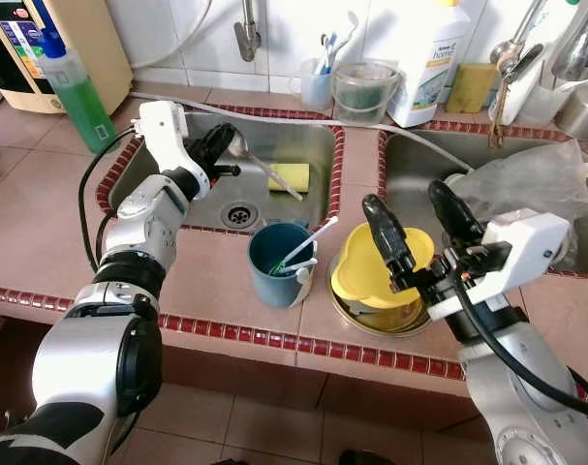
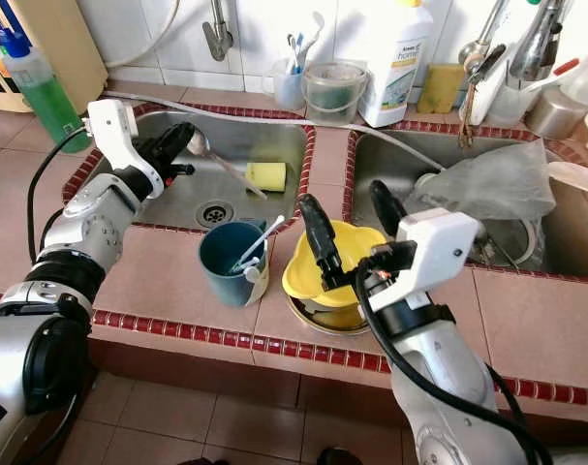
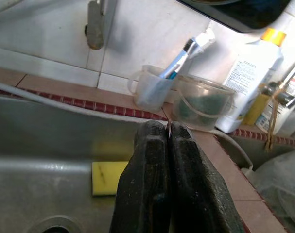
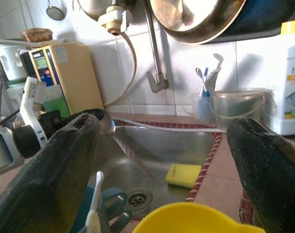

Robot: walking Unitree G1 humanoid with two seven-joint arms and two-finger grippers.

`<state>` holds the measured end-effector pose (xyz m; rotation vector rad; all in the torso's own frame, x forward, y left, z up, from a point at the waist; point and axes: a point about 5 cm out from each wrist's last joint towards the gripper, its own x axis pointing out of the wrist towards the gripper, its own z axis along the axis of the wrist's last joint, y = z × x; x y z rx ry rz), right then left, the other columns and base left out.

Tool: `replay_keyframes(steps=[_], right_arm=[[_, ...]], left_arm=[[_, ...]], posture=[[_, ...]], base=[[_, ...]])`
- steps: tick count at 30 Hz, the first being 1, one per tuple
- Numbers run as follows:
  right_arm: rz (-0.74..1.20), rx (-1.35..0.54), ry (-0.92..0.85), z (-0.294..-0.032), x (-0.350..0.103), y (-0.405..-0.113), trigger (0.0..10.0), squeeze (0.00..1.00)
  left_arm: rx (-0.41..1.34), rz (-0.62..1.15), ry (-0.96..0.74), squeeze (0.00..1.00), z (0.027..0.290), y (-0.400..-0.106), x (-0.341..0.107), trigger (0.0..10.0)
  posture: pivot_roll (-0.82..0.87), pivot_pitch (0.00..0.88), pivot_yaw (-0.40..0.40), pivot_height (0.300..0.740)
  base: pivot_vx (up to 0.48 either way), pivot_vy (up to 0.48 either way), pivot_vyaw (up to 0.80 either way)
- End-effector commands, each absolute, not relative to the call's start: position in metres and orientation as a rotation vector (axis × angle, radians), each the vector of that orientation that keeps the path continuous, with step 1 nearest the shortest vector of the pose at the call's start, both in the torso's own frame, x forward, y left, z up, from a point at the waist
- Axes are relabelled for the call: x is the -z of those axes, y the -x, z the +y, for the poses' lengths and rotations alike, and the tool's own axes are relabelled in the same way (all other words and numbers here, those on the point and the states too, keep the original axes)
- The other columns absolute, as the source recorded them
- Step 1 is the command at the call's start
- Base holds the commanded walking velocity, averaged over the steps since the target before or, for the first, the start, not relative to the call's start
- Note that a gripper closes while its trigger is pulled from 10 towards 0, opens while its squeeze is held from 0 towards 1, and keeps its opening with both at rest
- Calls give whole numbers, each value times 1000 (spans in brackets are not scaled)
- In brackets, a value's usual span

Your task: Kitchen organization

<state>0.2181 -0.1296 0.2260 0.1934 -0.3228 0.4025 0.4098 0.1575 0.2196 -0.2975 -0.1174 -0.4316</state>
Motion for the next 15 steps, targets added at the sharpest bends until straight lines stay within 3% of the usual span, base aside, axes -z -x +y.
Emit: replay_keyframes(steps=[1,15], right_arm=[[-326,-399,-208,-130,-230,-211,10000,0],[-258,-335,-219,-134,-233,-186,10000,0]], left_arm=[[457,-152,270,0,155,-412,-231,10000],[500,-141,240,0,149,-414,-234,10000]], posture=[[-210,167,59,740],[-274,253,65,740]], base=[[0,0,0],[0,0,0]])
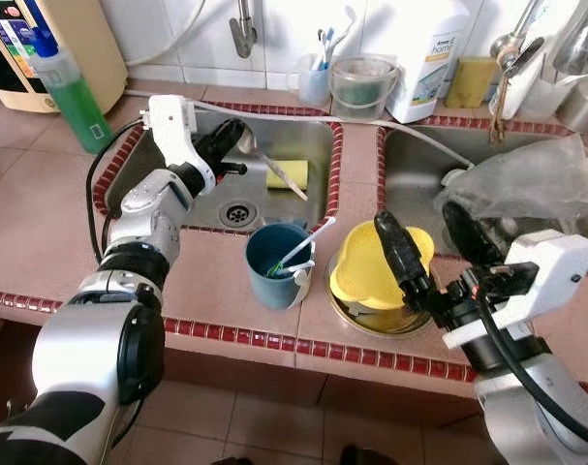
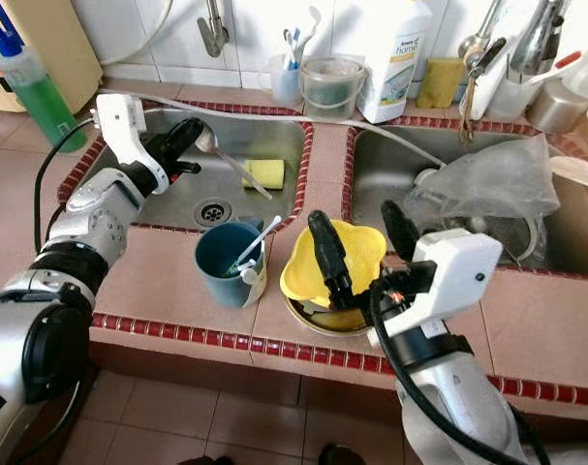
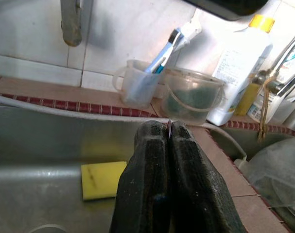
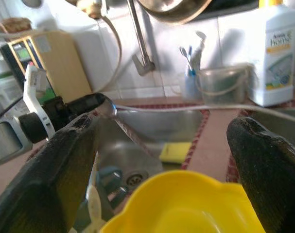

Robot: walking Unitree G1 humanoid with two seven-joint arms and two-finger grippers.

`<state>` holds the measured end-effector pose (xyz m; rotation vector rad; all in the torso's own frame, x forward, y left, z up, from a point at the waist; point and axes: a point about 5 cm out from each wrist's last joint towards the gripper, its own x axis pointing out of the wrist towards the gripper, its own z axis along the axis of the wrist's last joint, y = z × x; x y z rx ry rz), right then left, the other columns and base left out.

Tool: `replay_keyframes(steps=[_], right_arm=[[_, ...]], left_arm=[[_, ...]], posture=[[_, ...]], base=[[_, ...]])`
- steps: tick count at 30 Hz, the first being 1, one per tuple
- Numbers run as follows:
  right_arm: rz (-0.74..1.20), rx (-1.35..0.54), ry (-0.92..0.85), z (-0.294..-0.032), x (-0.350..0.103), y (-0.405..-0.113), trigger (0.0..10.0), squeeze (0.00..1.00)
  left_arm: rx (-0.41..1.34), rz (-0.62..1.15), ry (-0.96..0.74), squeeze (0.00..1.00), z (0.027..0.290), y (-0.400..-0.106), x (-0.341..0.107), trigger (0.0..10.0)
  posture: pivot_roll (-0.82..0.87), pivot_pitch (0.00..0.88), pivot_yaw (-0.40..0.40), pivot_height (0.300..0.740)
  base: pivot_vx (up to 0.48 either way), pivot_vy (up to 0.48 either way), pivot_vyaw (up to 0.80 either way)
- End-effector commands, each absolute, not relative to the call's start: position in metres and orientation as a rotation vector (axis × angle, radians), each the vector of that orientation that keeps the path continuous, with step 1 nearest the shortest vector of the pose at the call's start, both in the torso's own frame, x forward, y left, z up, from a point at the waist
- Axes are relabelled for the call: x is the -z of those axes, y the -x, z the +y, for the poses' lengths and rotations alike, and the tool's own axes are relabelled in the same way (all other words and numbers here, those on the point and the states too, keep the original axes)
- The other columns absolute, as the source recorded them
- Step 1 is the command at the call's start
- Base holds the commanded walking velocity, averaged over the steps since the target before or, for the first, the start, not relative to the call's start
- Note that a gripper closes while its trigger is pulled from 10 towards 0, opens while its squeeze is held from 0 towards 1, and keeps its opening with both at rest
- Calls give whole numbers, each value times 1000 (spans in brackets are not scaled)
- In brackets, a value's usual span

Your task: Kitchen organization

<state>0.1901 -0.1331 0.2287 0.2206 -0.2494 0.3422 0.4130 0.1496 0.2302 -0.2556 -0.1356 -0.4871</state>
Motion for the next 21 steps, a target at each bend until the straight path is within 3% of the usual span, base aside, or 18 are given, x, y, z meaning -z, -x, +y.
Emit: replay_keyframes(steps=[1,21], right_arm=[[-254,-329,-217,-135,-233,-184,10000,0],[-211,-363,-198,-137,-240,-176,10000,0]], left_arm=[[502,-140,238,0,148,-414,-234,10000],[447,-141,228,0,163,-416,-240,10000]], posture=[[-278,261,64,740],[-300,299,71,740]], base=[[0,0,0],[0,0,0]])
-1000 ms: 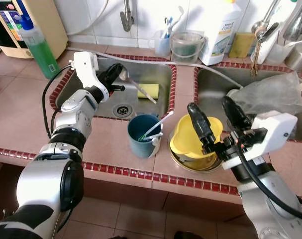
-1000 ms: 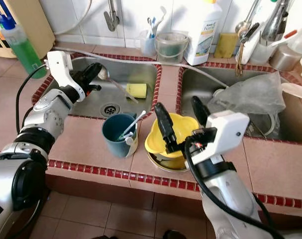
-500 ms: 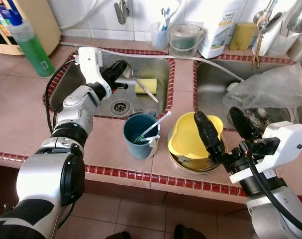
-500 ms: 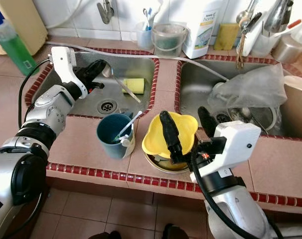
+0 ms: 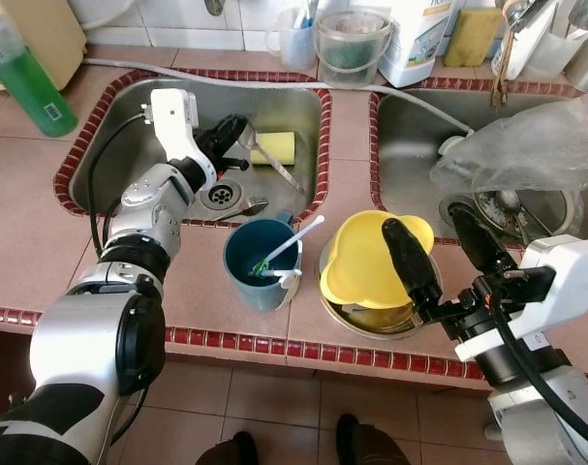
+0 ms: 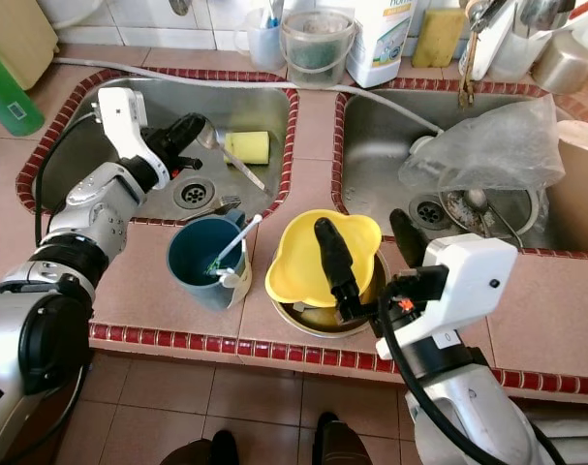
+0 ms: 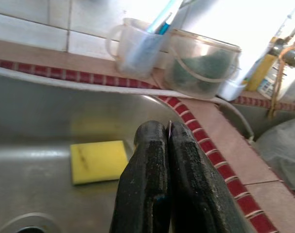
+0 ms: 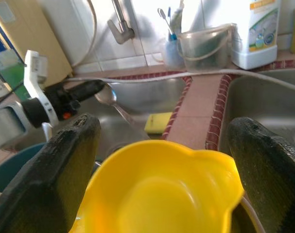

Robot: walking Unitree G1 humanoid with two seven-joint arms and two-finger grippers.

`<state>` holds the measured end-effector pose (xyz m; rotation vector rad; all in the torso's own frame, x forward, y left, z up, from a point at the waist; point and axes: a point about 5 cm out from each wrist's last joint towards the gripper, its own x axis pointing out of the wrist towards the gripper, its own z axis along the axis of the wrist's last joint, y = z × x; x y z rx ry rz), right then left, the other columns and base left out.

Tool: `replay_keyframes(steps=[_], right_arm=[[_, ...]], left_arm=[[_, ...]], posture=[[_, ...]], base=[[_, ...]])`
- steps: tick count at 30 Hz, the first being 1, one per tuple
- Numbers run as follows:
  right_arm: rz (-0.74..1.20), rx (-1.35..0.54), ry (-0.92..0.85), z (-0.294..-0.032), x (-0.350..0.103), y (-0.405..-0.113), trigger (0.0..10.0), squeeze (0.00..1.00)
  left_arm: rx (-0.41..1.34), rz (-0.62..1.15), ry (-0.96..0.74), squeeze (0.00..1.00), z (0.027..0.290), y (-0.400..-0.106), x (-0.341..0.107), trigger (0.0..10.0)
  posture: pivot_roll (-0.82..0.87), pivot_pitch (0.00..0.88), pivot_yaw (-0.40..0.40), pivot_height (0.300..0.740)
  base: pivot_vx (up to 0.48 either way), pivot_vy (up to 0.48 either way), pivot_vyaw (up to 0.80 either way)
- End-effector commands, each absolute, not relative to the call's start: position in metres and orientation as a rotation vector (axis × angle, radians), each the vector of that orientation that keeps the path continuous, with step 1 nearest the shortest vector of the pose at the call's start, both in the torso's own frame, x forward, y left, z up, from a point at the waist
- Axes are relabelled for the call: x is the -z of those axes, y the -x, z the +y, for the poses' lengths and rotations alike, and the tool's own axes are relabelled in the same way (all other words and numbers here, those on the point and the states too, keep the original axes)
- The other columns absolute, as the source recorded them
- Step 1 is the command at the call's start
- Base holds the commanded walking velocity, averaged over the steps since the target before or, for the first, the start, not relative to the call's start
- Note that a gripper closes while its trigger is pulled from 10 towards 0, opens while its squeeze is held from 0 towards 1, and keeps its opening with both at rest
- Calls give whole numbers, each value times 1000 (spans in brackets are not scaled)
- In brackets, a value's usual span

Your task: Kitchen organization

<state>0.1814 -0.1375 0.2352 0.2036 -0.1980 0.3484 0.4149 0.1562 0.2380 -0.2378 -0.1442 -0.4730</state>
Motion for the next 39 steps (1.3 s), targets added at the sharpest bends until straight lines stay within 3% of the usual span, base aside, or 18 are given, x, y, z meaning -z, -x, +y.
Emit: replay_keyframes(steps=[1,16,39], right_arm=[[-207,-369,-196,-137,-240,-175,10000,0],[-207,-498,-171,-133,-247,-172,10000,0],[-222,-532,-187,-136,-258,-170,10000,0]], left_arm=[[442,-141,223,0,165,-416,-241,10000],[348,-134,191,0,188,-415,-242,10000],[278,-110,153,0,198,-415,-237,10000]], posture=[[-300,299,71,740],[-318,305,74,740],[-357,290,76,740]], base=[[0,0,0],[0,0,0],[0,0,0]])
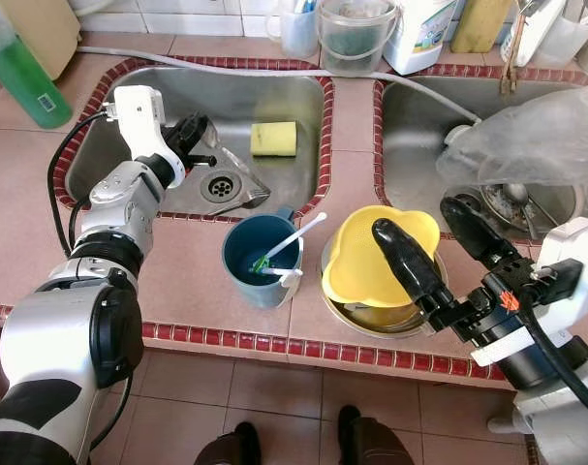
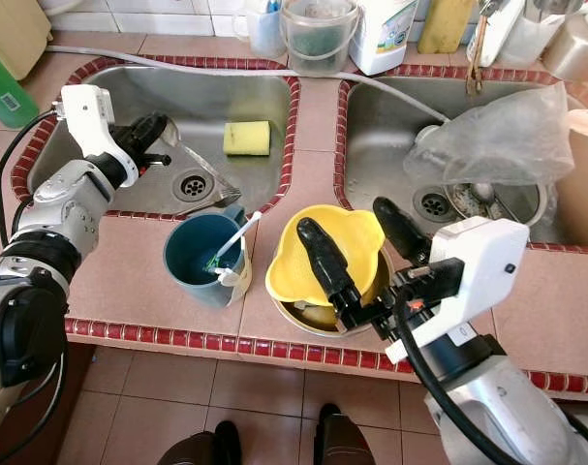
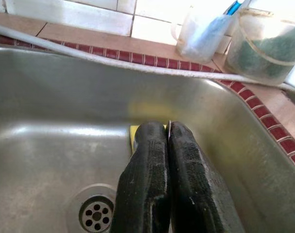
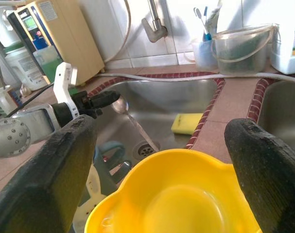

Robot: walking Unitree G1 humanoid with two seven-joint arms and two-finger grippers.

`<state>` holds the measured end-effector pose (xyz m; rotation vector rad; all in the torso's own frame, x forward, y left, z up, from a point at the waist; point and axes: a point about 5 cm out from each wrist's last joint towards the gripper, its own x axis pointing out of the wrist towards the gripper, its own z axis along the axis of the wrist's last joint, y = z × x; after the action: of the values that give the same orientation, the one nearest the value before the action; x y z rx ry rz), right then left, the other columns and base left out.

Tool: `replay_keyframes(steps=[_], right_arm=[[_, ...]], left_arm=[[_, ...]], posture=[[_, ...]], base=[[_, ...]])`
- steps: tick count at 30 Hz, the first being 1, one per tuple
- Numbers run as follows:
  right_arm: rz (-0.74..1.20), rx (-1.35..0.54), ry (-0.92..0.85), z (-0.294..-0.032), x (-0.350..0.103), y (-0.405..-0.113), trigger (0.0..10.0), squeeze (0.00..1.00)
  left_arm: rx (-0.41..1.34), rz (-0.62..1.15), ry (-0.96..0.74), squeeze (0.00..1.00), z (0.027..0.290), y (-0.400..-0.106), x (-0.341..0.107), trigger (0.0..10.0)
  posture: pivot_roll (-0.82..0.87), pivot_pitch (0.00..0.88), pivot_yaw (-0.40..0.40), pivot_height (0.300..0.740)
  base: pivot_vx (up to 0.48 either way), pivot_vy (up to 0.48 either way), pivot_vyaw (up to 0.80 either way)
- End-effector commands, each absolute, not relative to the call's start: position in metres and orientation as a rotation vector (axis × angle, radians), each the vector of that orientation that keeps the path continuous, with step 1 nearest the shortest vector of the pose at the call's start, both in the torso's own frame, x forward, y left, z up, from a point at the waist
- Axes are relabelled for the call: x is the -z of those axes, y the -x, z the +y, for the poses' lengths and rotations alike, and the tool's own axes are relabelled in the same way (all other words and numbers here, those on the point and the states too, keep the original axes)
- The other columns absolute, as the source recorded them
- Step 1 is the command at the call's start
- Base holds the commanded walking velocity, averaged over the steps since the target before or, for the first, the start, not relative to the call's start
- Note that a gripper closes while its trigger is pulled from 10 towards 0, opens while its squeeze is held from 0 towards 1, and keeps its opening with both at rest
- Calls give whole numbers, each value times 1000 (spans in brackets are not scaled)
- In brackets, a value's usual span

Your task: Kitchen organization

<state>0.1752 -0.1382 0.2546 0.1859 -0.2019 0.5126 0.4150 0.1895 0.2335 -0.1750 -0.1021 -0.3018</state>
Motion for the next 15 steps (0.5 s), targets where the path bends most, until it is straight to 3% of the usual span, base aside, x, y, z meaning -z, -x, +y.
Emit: replay_keyframes(steps=[1,6,7,15], right_arm=[[-222,-533,-187,-136,-259,-169,10000,0],[-219,-533,-188,-136,-259,-168,10000,0],[-218,-533,-187,-137,-259,-168,10000,0],[-216,-534,-190,-136,-260,-168,10000,0]], left_arm=[[273,-110,152,0,199,-415,-237,10000],[271,-110,148,0,199,-415,-238,10000],[279,-109,157,1000,198,-415,-238,10000],[293,-115,162,1000,197,-415,-239,10000]], posture=[[-363,288,78,740],[-364,286,79,740],[-364,286,79,740],[-359,282,81,740]], base=[[0,0,0],[0,0,0],[0,0,0],[0,0,0]])
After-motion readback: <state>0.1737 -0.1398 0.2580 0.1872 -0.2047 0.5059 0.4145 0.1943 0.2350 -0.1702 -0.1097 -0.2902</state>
